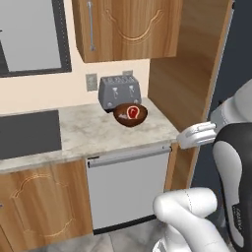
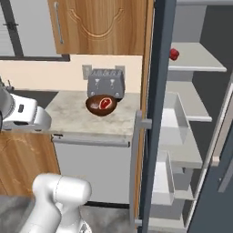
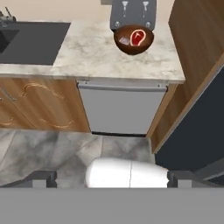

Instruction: Take the steak, bell pepper, and garlic from the freezer and place them in the bowl on the counter.

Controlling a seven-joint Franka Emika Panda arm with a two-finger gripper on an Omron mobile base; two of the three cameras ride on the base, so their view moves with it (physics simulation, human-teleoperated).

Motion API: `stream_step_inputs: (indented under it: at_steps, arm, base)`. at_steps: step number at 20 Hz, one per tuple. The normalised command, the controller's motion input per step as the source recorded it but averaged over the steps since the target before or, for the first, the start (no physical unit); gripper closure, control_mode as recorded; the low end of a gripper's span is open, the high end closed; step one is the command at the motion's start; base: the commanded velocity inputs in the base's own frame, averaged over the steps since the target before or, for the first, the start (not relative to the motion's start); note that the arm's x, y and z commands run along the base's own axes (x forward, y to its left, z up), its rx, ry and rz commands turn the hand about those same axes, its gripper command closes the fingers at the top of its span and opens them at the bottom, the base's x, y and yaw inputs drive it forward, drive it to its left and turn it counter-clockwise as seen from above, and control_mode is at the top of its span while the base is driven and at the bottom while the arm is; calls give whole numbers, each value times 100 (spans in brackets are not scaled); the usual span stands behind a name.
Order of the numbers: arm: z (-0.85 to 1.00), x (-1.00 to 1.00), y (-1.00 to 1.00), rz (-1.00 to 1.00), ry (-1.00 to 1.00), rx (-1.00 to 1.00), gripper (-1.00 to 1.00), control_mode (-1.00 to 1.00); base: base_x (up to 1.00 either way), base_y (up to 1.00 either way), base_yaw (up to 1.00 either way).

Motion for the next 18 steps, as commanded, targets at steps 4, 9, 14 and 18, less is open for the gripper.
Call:
stream_step_inputs:
  at_steps: [4, 9, 14, 18]
  arm:
    - [0, 0, 0, 0, 0, 0, -100, 100]
    - [0, 0, 0, 0, 0, 0, -100, 100]
    - [0, 0, 0, 0, 0, 0, -100, 100]
    - [0, 0, 0, 0, 0, 0, -100, 100]
  base:
    - [-100, 0, -1]
    - [-75, -4, -2]
    - [-54, -58, 0]
    - [-4, -94, 0]
